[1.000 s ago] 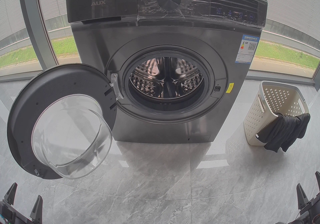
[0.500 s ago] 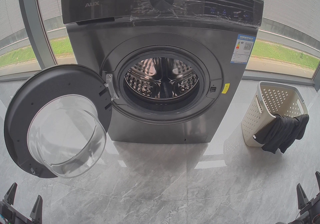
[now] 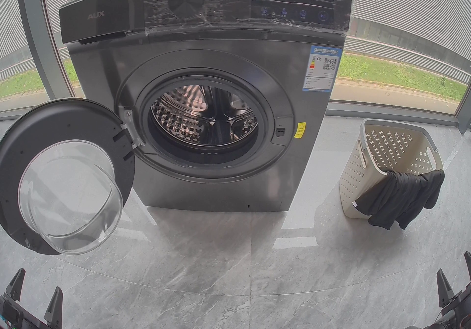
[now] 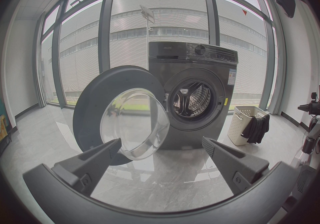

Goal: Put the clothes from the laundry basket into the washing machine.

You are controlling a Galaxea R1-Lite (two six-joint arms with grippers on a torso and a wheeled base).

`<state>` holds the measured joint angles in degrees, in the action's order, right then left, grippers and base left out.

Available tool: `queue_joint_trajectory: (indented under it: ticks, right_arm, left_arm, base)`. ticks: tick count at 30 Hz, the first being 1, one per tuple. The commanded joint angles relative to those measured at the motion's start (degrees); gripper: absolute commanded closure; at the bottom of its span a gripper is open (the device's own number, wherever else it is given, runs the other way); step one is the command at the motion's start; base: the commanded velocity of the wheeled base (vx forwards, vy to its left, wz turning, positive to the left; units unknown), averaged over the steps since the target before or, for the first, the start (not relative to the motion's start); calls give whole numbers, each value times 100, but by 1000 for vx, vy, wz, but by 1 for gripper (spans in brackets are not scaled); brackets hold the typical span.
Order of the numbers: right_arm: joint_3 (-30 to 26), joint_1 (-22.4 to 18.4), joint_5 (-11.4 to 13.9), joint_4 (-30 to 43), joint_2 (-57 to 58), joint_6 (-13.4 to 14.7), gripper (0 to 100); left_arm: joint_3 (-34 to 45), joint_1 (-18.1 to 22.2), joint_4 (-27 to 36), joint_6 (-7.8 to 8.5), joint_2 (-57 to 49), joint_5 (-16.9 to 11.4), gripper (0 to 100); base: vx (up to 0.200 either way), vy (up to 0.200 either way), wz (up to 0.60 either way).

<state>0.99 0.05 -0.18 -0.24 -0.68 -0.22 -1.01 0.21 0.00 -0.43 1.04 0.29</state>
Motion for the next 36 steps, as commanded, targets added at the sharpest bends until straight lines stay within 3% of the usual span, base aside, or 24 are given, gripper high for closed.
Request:
queue_joint_trajectory:
  ticks: [1, 4, 19, 31, 36]
  right_arm:
    - [-99, 4, 1, -2, 51, -4, 0]
    - [-99, 4, 1, -2, 51, -4, 0]
    - [-99, 4, 1, -2, 51, -4, 0]
    - [-99, 4, 1, -2, 51, -4, 0]
    - [-99, 4, 1, -2, 51, -4, 0]
  left_arm:
    - [92, -3, -9, -1, -95, 6, 0]
    - [92, 6, 0, -10, -95, 6, 0]
    - [92, -3, 0, -10, -95, 6, 0]
    - [92, -3, -9, -10, -95, 6, 0]
    - [92, -3, -9, -1, -95, 6, 0]
  base:
    - [0, -200, 0]
    - [0, -200, 0]
    - [0, 0, 0]
    - [200, 0, 0]
    - [0, 0, 0]
